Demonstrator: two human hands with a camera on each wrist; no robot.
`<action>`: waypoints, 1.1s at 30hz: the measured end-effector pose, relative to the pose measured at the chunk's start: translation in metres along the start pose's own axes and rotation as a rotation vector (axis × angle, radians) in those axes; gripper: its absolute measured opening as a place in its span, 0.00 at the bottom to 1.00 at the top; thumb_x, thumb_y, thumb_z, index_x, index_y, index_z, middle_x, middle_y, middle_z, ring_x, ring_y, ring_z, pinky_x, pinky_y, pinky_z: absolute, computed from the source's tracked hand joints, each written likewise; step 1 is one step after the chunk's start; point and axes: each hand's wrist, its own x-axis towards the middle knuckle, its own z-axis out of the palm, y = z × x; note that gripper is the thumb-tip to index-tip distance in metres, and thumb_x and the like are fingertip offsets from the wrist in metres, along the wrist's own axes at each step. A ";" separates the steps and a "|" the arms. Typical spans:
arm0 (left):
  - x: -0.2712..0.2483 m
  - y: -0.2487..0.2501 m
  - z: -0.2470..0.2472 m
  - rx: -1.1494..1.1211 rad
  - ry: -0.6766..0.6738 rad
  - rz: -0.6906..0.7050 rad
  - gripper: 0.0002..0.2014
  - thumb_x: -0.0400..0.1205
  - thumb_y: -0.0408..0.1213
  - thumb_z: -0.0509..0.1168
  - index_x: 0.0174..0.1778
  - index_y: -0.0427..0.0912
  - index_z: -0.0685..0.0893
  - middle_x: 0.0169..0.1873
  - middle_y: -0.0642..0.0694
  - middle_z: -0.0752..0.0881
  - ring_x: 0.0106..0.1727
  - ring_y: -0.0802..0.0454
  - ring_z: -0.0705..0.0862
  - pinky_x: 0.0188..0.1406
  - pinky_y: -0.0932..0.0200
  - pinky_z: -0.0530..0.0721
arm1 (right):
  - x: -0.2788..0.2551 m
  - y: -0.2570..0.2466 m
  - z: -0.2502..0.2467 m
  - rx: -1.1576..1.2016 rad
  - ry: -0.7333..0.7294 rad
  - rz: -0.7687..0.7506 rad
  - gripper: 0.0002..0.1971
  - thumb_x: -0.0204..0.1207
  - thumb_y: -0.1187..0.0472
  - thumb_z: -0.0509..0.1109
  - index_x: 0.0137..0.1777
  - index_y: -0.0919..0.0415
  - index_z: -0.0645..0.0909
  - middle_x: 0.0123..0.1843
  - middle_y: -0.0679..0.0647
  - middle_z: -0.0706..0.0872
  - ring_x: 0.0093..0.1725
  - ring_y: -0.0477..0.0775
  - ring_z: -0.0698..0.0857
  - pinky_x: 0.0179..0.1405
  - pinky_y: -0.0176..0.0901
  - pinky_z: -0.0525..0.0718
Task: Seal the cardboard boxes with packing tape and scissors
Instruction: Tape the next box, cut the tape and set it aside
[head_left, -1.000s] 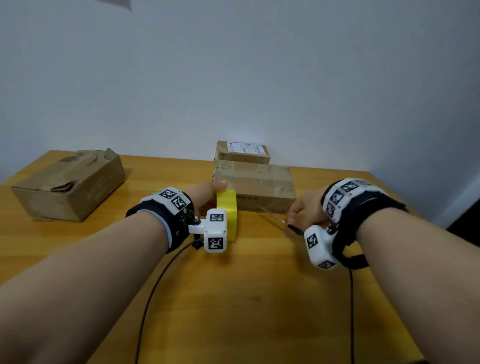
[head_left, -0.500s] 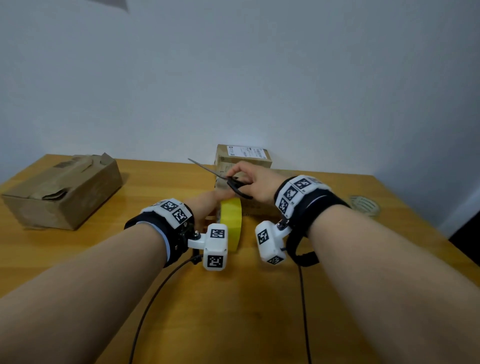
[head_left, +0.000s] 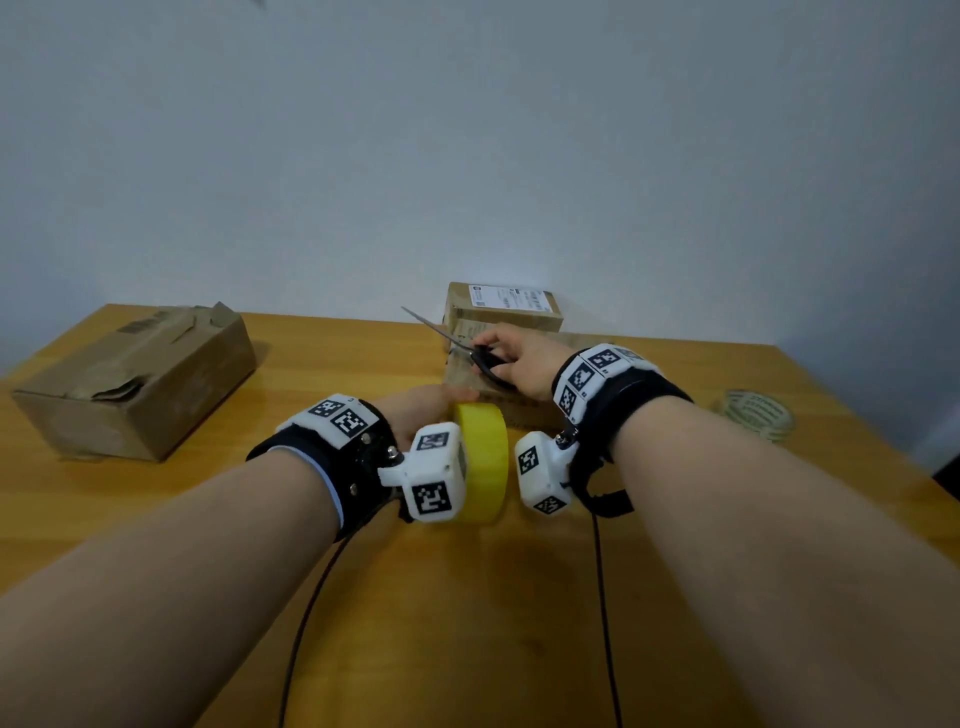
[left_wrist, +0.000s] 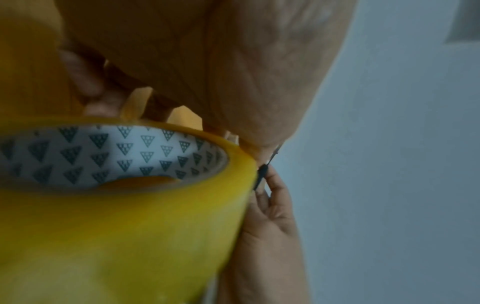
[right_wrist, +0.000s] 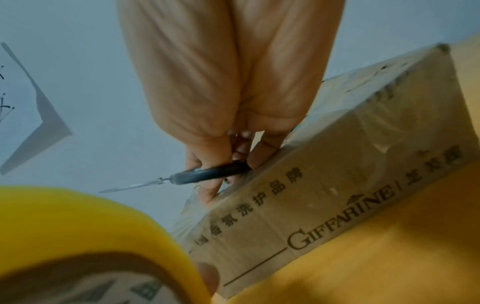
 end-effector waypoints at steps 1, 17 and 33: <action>0.000 0.003 0.003 0.029 0.042 0.025 0.12 0.86 0.44 0.60 0.53 0.38 0.79 0.37 0.42 0.81 0.27 0.51 0.83 0.24 0.63 0.82 | 0.002 0.000 -0.002 0.006 0.006 -0.003 0.18 0.82 0.66 0.68 0.68 0.50 0.78 0.58 0.49 0.87 0.54 0.53 0.86 0.50 0.43 0.85; 0.001 -0.004 0.004 -0.101 0.228 0.060 0.17 0.86 0.39 0.61 0.70 0.38 0.75 0.28 0.38 0.77 0.08 0.50 0.75 0.08 0.64 0.74 | -0.075 0.059 -0.073 0.433 -0.478 0.278 0.18 0.63 0.65 0.81 0.53 0.59 0.82 0.40 0.60 0.88 0.35 0.56 0.90 0.28 0.41 0.87; 0.002 -0.004 0.001 -0.044 0.156 0.122 0.08 0.85 0.31 0.60 0.43 0.37 0.82 0.20 0.45 0.84 0.13 0.53 0.80 0.11 0.67 0.76 | -0.055 0.038 -0.050 0.452 -0.634 0.336 0.49 0.41 0.42 0.92 0.61 0.64 0.77 0.40 0.57 0.86 0.36 0.51 0.86 0.34 0.40 0.88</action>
